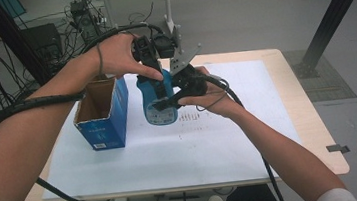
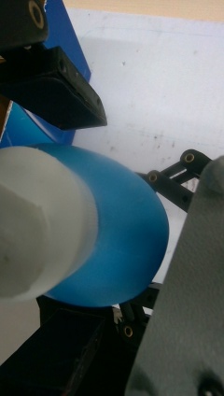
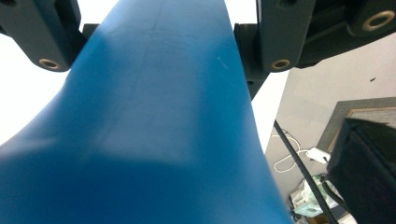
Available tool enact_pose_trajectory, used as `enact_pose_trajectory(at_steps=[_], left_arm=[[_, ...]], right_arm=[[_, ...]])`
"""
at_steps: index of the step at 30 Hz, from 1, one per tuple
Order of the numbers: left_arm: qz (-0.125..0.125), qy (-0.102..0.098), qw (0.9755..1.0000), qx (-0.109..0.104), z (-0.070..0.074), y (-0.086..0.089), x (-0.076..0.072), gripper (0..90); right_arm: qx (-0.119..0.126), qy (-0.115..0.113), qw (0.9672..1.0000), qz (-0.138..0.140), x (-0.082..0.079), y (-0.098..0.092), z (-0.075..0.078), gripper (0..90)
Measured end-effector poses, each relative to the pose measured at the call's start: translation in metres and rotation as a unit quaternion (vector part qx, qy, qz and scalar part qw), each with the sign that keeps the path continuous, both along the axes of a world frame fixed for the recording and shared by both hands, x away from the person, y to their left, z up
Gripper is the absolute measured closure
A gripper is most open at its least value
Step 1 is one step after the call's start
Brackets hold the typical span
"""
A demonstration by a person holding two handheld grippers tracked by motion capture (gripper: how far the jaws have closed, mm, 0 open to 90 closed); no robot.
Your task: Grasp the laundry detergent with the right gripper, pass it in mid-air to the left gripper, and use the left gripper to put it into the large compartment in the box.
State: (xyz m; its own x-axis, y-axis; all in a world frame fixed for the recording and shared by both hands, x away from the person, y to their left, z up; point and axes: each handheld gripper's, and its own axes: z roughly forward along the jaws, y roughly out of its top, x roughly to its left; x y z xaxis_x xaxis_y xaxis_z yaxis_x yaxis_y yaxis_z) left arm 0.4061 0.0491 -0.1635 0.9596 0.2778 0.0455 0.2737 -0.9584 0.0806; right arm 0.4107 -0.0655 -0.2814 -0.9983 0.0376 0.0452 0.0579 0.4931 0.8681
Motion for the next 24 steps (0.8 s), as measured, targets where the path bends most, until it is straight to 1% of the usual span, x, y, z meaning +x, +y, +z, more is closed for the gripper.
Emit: enact_pose_trajectory(at_steps=[13,15,18,24], left_arm=[[-0.004,0.003,1.0000,0.001,-0.0012,0.0003,0.0007,5.9],[-0.002,0.001,1.0000,-0.002,-0.0012,-0.0001,0.0007,5.9],[-0.004,-0.003,1.0000,-0.001,-0.0003,-0.0005,0.0007,5.9],[-0.005,-0.003,1.0000,0.001,-0.0006,-0.0010,0.0006,5.9]], right_arm=[[0.001,0.001,1.0000,-0.002,0.0017,-0.0013,0.0001,44.3],[0.001,0.003,1.0000,-0.001,0.0015,-0.0013,0.0002,44.3],[0.002,0.001,1.0000,-0.002,0.0020,-0.0012,-0.0001,44.3],[0.003,-0.001,1.0000,-0.003,0.0030,-0.0019,0.0004,44.3]])
